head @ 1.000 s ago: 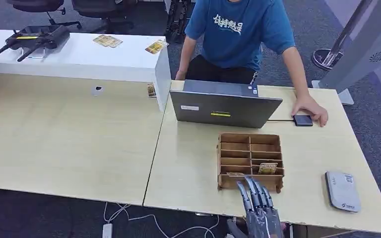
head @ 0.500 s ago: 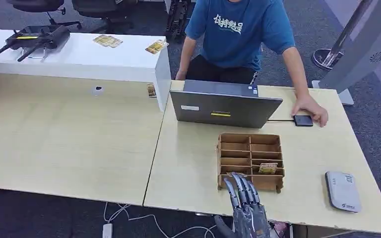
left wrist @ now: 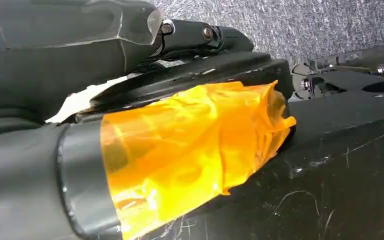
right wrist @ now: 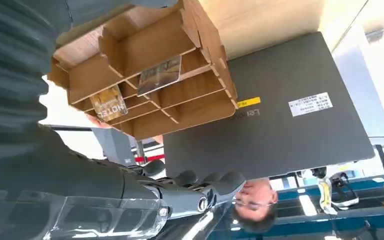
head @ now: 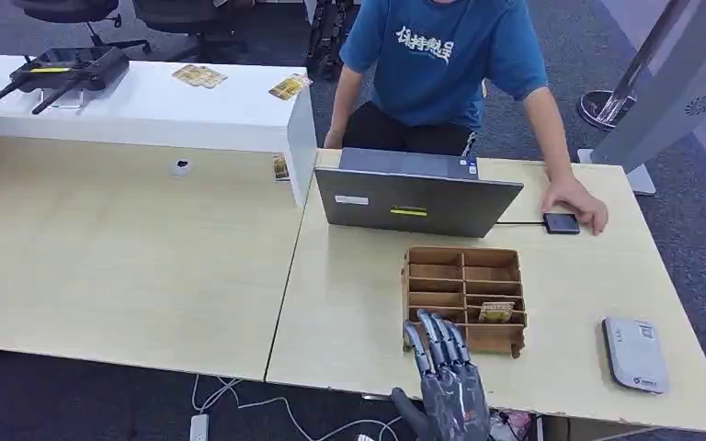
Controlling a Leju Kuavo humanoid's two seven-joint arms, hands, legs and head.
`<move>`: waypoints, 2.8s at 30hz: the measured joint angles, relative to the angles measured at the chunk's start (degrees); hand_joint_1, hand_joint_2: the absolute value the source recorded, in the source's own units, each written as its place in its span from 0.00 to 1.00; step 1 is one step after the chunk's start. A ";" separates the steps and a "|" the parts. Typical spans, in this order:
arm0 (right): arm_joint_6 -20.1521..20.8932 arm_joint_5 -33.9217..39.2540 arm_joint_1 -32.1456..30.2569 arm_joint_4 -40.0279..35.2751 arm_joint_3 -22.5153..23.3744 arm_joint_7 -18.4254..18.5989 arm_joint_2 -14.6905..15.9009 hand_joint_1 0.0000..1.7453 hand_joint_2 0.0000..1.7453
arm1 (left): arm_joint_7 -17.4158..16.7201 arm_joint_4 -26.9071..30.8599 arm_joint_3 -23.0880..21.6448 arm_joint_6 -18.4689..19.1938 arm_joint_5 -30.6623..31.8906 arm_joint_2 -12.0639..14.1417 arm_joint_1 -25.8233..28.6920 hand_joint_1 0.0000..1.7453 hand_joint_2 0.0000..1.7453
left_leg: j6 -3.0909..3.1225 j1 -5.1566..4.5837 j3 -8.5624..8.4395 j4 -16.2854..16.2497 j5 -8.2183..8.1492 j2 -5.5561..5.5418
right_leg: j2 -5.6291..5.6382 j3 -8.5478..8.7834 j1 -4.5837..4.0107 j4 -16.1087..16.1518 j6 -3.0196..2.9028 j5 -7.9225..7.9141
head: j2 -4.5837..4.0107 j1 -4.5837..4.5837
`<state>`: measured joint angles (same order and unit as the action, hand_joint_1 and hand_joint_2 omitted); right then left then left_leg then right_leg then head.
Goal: Pass the card to the sensor for recognition and then transmit it.
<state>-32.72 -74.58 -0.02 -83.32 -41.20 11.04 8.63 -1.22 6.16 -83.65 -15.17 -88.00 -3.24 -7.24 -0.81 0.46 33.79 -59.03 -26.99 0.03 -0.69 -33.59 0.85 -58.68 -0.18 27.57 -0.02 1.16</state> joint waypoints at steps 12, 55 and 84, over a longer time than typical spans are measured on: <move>0.87 -3.52 3.65 3.89 0.35 1.51 -1.07 0.00 1.00 | -0.55 0.00 0.00 0.07 0.46 0.02 -0.12 0.00 0.00 | 0.00 0.00 0.00 0.00 0.00 0.00 | 0.01 0.00 0.00 0.00 0.00 0.00 | 0.00 -0.02; 4.02 -10.60 7.39 8.77 2.95 6.27 -0.88 0.00 1.00 | -0.68 0.00 0.00 0.13 0.24 0.02 -0.15 0.00 0.00 | 0.00 0.00 0.00 -0.01 0.00 0.01 | 0.01 0.00 0.00 0.00 0.00 0.00 | 0.00 0.00; 13.79 -3.80 9.91 6.86 2.67 6.27 1.81 0.00 1.00 | -0.50 0.00 0.00 0.09 -0.87 0.00 -0.16 0.00 0.00 | 0.00 -0.01 0.00 -0.01 0.00 0.01 | 0.01 0.00 0.01 0.00 0.01 -0.01 | 0.00 0.00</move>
<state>-18.93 -78.38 9.89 -76.46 -38.53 17.31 10.45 -1.73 6.16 -83.65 -15.08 -88.87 -3.23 -7.40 -0.81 0.45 33.79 -59.04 -26.99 0.04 -0.67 -33.59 0.85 -58.68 -0.17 27.57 -0.02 1.16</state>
